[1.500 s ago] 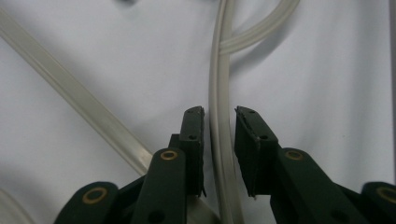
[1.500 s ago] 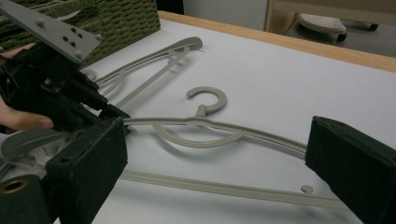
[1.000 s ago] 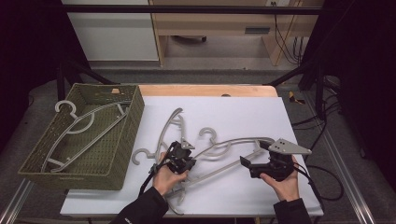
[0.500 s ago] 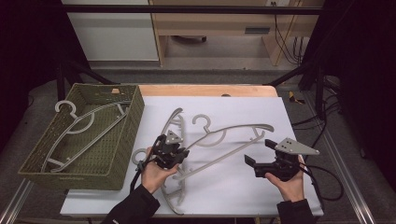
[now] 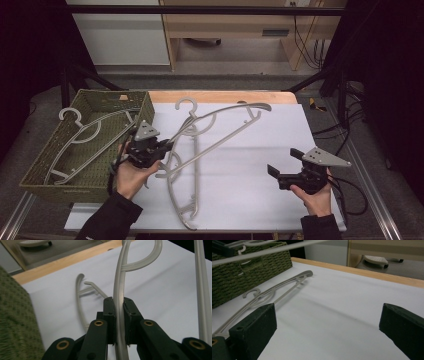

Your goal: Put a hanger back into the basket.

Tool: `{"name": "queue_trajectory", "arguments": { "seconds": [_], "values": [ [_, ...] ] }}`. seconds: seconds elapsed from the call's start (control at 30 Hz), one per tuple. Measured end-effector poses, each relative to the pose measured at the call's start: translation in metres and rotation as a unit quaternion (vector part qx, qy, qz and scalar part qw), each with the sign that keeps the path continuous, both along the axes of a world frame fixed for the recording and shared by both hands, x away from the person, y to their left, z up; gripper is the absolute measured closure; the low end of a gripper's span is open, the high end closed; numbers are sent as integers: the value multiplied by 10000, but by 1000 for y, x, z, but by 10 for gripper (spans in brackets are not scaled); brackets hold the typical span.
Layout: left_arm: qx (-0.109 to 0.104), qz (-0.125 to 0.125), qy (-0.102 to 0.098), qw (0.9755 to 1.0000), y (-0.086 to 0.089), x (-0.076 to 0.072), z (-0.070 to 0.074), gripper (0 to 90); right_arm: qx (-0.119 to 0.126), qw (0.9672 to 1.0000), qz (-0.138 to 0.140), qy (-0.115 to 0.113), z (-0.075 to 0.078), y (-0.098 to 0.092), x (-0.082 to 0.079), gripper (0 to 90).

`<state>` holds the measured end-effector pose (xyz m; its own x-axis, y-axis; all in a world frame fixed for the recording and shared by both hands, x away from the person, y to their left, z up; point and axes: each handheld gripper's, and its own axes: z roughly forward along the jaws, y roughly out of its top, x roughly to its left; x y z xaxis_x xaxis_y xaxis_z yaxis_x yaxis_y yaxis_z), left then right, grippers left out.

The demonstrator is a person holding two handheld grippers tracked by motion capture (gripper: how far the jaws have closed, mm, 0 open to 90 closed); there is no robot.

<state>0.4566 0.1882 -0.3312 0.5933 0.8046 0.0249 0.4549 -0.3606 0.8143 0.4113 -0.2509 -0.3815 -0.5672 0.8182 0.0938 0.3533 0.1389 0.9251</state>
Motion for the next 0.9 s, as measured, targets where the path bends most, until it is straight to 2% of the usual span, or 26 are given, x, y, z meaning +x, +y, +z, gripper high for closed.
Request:
{"name": "queue_trajectory", "arguments": {
  "seconds": [0.1, 0.4, 0.57, 0.73, 0.9],
  "values": [
    [15, 102, -120, 9999, 17, -3, 12, 819, -13, 10000, -8, 1, 0, 0, 0, 15],
    [76, 419, -424, 9982, 61, -5, 35, 819, 1, 10000, -28, 5, -1, -1, 1, 16],
    [196, 683, -482, 9963, 92, -5, 42, 819, -8, 10000, -27, 19, -1, -1, 1, 16],
    [159, 885, -548, 9944, 119, -6, 46, 818, -16, 10000, -44, 27, -2, -1, 2, 16],
    [118, 1158, -635, 9912, 148, -7, 48, 818, -28, 10000, -42, 45, -3, -1, 2, 16]
  ]
}}
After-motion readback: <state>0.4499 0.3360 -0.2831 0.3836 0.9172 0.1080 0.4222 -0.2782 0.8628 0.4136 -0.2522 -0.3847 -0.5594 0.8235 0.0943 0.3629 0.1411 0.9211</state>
